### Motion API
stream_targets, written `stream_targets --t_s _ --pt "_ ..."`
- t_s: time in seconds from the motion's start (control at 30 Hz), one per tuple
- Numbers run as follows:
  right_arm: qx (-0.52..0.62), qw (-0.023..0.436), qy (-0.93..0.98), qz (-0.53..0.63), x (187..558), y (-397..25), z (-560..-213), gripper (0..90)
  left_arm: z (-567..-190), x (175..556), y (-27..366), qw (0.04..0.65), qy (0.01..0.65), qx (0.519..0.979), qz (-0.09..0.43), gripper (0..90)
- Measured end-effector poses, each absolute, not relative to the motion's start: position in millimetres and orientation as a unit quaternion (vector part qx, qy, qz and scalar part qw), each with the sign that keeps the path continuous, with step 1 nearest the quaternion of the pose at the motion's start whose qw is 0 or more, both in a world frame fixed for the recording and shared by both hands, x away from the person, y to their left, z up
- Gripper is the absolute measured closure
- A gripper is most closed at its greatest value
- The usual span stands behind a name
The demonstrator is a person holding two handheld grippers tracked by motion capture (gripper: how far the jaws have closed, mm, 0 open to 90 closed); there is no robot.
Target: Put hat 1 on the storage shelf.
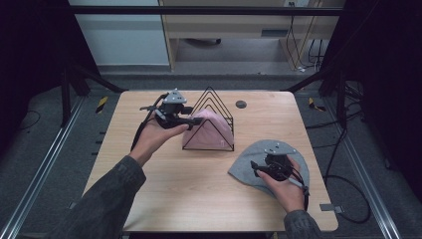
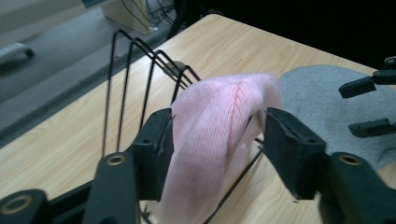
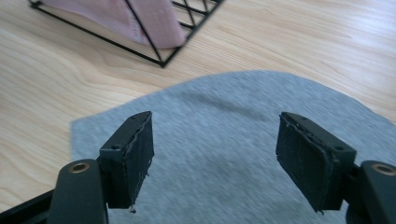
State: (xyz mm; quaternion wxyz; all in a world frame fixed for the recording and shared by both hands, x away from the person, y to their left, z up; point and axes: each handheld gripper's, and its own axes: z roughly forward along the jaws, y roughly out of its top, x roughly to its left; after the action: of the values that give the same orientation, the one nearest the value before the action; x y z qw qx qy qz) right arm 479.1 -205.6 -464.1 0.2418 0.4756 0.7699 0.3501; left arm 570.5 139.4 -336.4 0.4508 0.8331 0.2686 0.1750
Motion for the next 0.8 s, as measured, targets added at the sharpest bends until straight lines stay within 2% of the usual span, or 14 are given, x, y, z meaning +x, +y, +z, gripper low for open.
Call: stream_targets --t_s 0.2,0.37,0.63,0.7,0.8 --pt "0.507 0.244 0.753 0.341 486 -229 -464 20.6 -336 548 163 0.453 0.29 0.823 0.184 29.6" --pt "0.536 0.252 0.737 0.325 502 -260 -467 17.2 -363 521 184 0.433 0.297 0.833 0.172 19.0" --pt "0.568 0.254 0.718 0.311 541 -292 -473 36.4 -431 476 205 0.389 0.293 0.859 0.157 8.8" --pt "0.57 0.253 0.717 0.312 547 -296 -475 39.4 -445 468 211 0.394 0.302 0.853 0.162 9.0" --pt "0.573 0.247 0.716 0.312 551 -300 -478 43.4 -456 462 214 0.364 0.314 0.86 0.171 13.2"
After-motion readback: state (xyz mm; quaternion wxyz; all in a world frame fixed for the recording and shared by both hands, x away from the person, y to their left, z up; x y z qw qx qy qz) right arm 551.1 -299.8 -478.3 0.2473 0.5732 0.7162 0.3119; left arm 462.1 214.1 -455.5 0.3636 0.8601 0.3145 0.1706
